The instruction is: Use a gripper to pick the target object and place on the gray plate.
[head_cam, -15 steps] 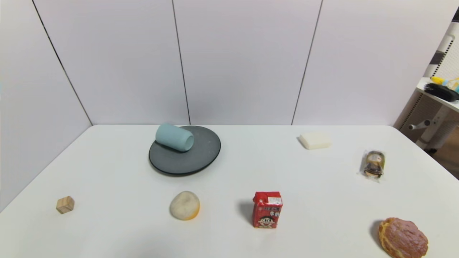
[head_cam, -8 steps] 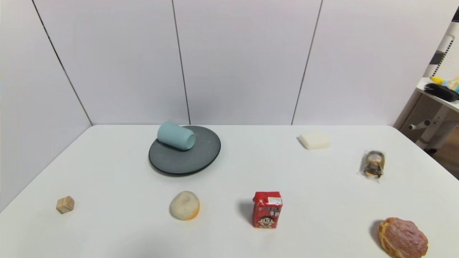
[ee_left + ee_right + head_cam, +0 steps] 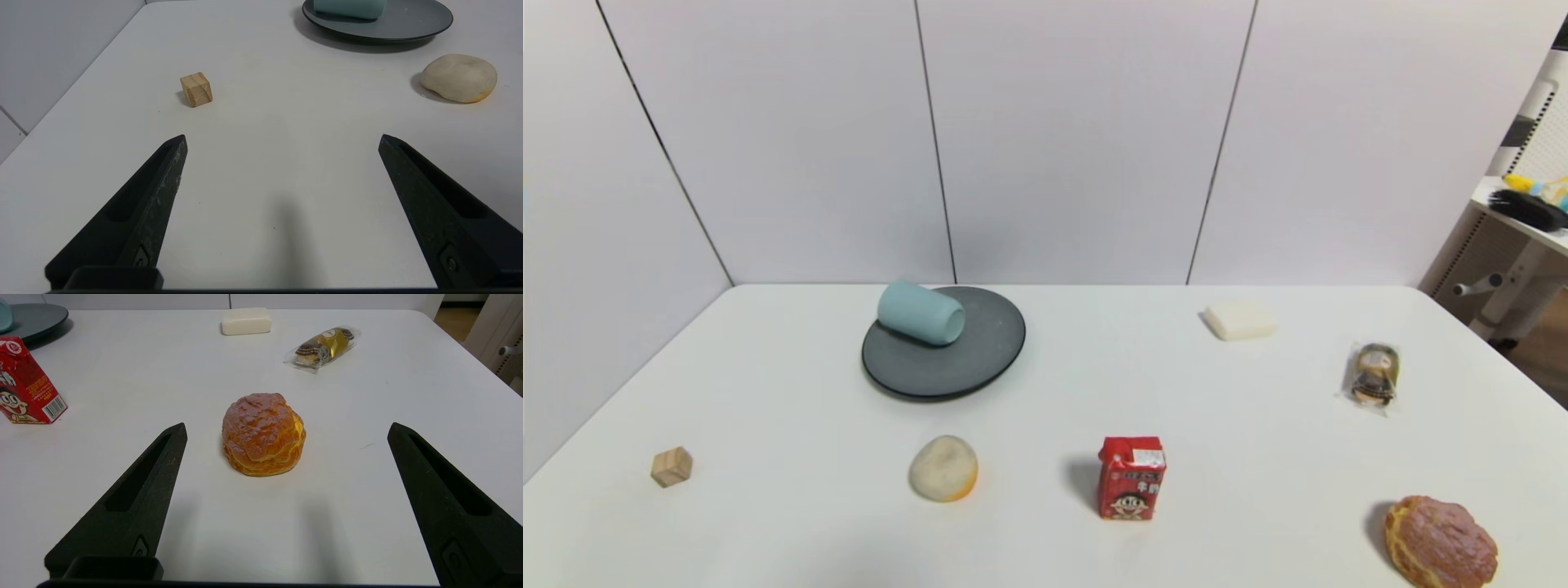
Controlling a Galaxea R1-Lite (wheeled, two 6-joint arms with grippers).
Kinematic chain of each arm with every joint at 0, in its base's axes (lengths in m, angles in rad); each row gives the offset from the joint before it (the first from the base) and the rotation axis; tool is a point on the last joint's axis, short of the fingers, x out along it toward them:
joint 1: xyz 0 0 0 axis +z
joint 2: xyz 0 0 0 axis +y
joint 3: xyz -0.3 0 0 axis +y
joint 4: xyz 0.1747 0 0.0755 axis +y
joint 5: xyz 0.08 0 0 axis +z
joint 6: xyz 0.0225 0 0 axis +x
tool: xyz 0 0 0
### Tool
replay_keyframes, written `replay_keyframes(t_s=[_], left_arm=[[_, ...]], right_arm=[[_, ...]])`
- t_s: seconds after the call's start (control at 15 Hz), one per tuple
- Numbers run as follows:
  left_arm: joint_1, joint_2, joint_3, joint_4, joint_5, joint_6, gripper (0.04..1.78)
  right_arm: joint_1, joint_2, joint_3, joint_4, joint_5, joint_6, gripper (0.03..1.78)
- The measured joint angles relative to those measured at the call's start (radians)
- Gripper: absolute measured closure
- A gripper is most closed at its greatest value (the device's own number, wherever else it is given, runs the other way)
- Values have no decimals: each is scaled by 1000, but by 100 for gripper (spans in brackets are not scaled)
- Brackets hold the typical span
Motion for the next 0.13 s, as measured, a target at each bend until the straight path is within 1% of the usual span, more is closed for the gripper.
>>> replay_keyframes(t_s=[0.13], left_arm=[[0, 0, 0, 0, 0, 0, 13]], right_arm=[[0, 0, 0, 0, 0, 1, 12]])
